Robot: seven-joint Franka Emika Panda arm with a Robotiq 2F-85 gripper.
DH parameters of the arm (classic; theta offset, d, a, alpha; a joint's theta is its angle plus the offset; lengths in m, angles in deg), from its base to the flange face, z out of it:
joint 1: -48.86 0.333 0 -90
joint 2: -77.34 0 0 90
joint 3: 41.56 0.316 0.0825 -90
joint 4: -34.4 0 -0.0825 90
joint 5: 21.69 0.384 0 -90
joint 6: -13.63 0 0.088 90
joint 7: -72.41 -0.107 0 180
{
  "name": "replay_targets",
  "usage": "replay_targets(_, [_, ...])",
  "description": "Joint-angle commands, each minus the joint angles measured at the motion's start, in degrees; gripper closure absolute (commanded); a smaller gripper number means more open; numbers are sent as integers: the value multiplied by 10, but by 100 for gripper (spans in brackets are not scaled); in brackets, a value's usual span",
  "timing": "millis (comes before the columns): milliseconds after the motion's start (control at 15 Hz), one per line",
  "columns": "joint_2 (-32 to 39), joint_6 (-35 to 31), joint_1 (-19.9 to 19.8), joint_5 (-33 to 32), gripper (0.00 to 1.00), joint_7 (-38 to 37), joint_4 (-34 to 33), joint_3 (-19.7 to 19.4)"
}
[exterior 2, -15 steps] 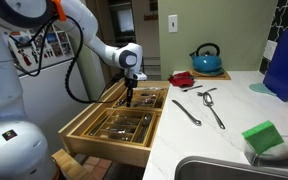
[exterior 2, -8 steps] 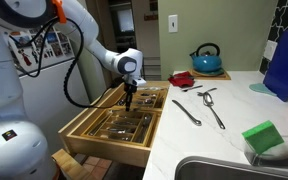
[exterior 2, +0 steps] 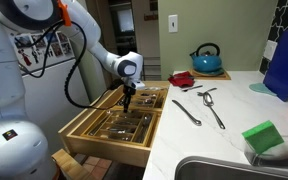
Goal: Put the fork in the drawer
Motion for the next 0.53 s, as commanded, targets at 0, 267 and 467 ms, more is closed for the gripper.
replay_targets(0, [27, -29, 4, 35, 98, -3, 2, 2])
replay_targets(267, [61, -62, 4, 51, 98, 0, -5, 0])
replay_targets(467, [84, -68, 5, 55, 98, 5, -18, 1])
